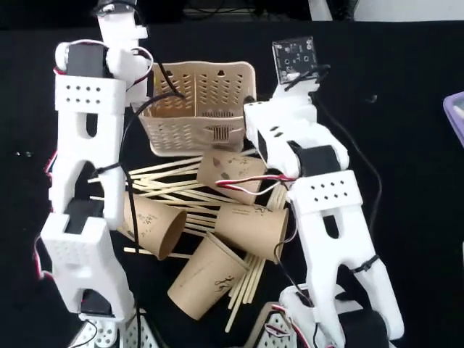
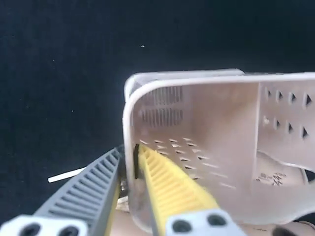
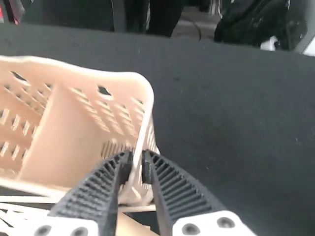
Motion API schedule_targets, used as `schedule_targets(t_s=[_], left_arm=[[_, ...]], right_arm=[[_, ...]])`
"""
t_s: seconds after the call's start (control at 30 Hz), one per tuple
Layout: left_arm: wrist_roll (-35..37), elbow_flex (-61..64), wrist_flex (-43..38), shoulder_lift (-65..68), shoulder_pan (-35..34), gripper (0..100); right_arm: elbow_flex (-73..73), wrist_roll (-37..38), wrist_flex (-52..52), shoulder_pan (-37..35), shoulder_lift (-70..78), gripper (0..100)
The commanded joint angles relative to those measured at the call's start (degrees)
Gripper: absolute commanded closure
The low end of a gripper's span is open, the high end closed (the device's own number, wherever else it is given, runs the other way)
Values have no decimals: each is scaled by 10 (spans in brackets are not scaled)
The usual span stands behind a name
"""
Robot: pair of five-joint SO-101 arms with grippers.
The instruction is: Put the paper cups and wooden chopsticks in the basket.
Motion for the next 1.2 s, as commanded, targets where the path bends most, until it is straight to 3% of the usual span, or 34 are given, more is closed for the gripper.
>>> schedule_targets(t_s=[0.0, 0.13, 0.23, 0.83, 1.03, 1.17], left_arm=[[-8, -36, 6, 10, -46, 931], [-8, -41, 6, 13, -47, 766], [-8, -44, 6, 12, -49, 692], [-8, -223, 7, 11, -15, 686], [-11, -140, 9, -109, -71, 686], [-13, 34, 9, -263, -100, 686]], right_arm=[[-35, 4, 6, -4, 1, 910], [-35, 8, 4, -16, 7, 741], [-35, 5, 4, -14, 4, 709], [25, -12, -72, -25, -131, 706], [25, -28, 22, 3, -264, 708], [48, -26, 58, 5, -337, 709]])
